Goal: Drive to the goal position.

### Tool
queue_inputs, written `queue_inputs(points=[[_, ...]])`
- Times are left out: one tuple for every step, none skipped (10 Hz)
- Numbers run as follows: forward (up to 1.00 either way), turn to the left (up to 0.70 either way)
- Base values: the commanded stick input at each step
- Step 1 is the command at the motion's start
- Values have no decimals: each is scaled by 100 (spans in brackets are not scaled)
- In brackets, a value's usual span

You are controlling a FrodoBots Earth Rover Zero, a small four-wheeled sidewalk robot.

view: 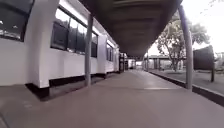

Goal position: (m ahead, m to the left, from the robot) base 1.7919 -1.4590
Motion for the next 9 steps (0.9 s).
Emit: queue_inputs(points=[[69, 6], [69, 6], [69, 6], [69, 6], [69, 6], [69, 6], [69, 6], [42, 4], [9, 1]])
